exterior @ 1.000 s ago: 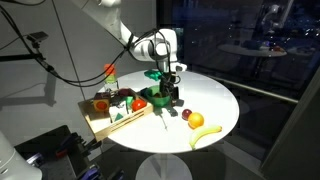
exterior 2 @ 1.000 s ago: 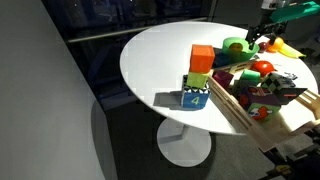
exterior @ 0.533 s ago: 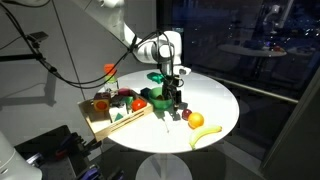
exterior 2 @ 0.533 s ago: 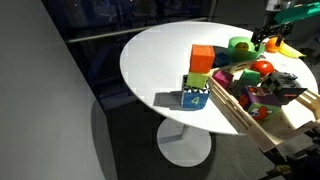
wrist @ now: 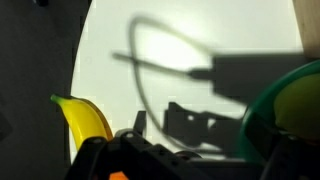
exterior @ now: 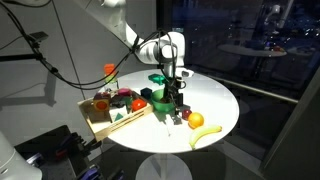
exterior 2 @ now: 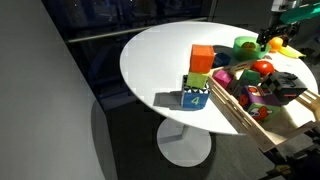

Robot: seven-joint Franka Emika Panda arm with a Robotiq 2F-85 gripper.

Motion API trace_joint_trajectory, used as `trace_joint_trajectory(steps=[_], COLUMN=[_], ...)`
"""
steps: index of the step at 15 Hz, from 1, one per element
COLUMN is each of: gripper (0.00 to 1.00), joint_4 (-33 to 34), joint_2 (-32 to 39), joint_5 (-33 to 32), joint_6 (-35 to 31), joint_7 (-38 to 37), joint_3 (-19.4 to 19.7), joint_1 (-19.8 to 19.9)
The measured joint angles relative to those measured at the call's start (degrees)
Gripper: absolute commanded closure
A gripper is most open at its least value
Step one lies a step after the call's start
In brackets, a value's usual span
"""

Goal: Put the yellow fruit in the bowl and move the bowl to the right

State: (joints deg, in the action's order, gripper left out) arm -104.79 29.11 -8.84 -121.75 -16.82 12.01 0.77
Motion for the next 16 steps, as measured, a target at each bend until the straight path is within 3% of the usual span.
trace_joint_trajectory(steps=[16], gripper=[0.00], joint_4=[-2.35], joint_2=[-0.83], joint_5=[-2.57], joint_6=[1.73], joint_7=[2.45], joint_3=[0.59], joint_1=[0.98])
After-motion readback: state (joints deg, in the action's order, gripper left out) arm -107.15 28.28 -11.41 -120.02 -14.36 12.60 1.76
